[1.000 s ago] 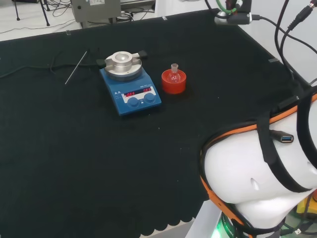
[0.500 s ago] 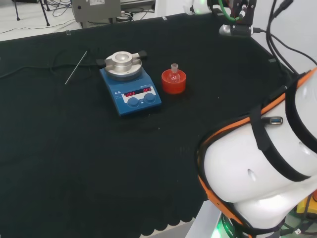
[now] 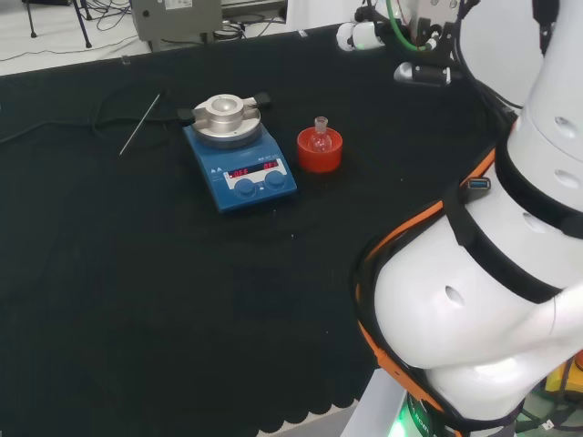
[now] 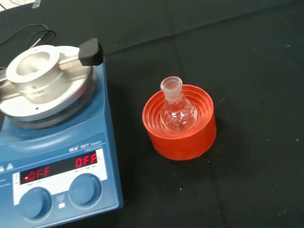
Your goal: Pick up the round-bottom flask.
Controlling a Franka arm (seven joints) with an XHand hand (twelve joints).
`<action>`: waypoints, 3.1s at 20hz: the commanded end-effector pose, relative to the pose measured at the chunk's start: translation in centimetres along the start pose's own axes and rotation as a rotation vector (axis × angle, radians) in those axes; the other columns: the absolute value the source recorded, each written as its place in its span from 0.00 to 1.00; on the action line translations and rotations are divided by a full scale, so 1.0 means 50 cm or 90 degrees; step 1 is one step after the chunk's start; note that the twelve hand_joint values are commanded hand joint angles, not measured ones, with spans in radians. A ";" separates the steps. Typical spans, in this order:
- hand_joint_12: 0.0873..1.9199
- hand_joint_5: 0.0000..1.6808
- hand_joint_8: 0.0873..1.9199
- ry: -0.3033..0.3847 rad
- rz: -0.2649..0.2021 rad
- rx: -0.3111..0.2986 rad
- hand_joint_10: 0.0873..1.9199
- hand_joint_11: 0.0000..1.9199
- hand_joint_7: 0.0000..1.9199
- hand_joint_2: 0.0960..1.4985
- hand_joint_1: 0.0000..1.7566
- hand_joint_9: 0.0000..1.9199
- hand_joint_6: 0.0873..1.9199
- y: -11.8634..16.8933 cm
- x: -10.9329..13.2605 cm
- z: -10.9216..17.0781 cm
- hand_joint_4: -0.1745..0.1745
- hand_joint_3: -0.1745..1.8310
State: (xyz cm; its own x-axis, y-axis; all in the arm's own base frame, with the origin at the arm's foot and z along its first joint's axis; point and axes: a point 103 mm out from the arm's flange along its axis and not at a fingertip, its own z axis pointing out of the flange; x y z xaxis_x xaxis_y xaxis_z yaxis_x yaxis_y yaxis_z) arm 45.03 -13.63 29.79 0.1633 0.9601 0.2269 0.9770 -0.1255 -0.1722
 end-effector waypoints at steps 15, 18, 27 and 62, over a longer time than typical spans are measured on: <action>0.63 0.22 0.24 0.123 0.013 0.011 0.28 0.00 0.13 0.65 0.31 0.16 0.00 0.130 -0.010 0.158 0.47 0.20; 0.64 0.23 0.25 0.125 0.008 0.013 0.28 0.00 0.13 0.63 0.33 0.16 0.00 0.145 -0.012 0.180 0.47 0.20; 0.64 0.24 0.26 0.127 0.007 0.009 0.28 0.00 0.12 0.55 0.35 0.16 0.00 0.174 -0.020 0.243 0.46 0.29; 0.66 0.35 0.26 0.129 0.014 -0.024 0.29 0.00 0.13 0.41 0.43 0.18 0.00 0.230 -0.042 0.383 0.44 0.34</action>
State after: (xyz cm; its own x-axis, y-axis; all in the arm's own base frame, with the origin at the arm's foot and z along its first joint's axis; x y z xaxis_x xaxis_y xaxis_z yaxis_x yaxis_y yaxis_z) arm 53.15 -12.32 9.42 0.2036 0.8897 0.4087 0.9774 -0.1605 -0.1375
